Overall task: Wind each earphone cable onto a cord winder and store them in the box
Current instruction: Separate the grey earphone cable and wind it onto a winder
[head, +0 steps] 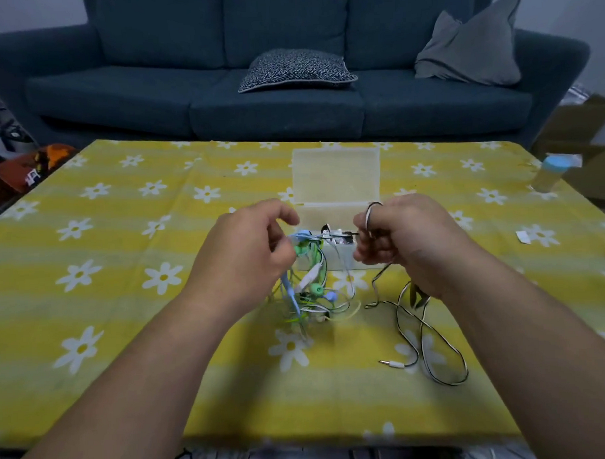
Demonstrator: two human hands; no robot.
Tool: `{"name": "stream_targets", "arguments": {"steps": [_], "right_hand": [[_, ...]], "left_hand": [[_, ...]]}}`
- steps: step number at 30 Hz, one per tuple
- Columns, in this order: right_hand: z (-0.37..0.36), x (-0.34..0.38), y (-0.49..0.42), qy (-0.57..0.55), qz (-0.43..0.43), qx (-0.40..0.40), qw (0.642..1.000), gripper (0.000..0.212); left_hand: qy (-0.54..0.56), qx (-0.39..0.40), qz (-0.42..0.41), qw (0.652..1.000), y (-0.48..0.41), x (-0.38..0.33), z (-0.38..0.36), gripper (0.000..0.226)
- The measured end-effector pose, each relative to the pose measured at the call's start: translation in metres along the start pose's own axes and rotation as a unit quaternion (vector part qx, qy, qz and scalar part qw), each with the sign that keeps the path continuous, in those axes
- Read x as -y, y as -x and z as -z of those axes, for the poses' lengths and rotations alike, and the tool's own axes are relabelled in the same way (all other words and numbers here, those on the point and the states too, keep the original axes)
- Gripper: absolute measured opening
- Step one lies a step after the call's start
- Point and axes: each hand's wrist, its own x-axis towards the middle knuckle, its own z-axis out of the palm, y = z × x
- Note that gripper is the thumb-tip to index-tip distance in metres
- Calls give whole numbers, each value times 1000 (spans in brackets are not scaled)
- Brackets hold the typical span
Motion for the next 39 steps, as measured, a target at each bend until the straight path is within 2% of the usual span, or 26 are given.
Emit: {"name": "stream_targets", "arguments": {"steps": [2, 4, 6, 8, 11, 13, 15, 18, 21, 23, 27, 30, 32, 34, 37, 39], "right_hand": [[-1, 1, 0, 41, 19, -7, 999, 24], [0, 3, 2, 71, 48, -18, 996, 23], [1, 4, 3, 113, 75, -31, 990, 26], [1, 2, 3, 154, 88, -41, 983, 33], [1, -3, 1, 173, 91, -50, 979, 40], [-1, -4, 0, 182, 83, -33, 979, 41], [-4, -4, 1, 178, 63, 11, 982, 35], [-9, -4, 5, 208, 35, 75, 975, 31], [-10, -2, 10, 248, 24, 115, 962, 34], [-11, 0, 11, 251, 22, 126, 960, 35], [-15, 0, 8, 205, 37, 88, 974, 35], [-18, 1, 9, 85, 29, 100, 991, 39], [-20, 2, 11, 34, 26, 127, 991, 34], [-21, 1, 11, 16, 25, 142, 989, 31], [-20, 1, 9, 0, 22, 144, 989, 30], [-18, 0, 8, 15, 24, 130, 991, 29]], "left_hand": [[-47, 20, 9, 999, -1, -2, 0, 31], [-87, 25, 33, 995, -2, -3, 1, 29], [-114, -7, 37, 993, -5, -2, 4, 19], [-103, -22, 32, 994, -6, 2, 4, 18], [58, 4, 99, 993, -4, 1, -1, 26], [227, 3, 170, 959, -3, -4, -3, 28], [337, 0, 233, 912, -4, -7, -4, 29], [405, -7, 291, 867, -3, -10, -4, 17], [423, -48, 330, 843, -3, -8, -4, 28], [392, -73, 343, 851, -5, -6, -5, 33], [306, -88, 345, 883, -7, -1, -6, 28], [288, -11, 286, 914, -3, -11, -1, 35], [319, 35, 276, 906, 0, -17, 2, 36], [327, 59, 264, 906, 2, -18, 3, 25], [259, 80, 192, 943, 4, -11, 3, 6], [220, 63, 168, 959, 3, -5, 1, 8]]}}
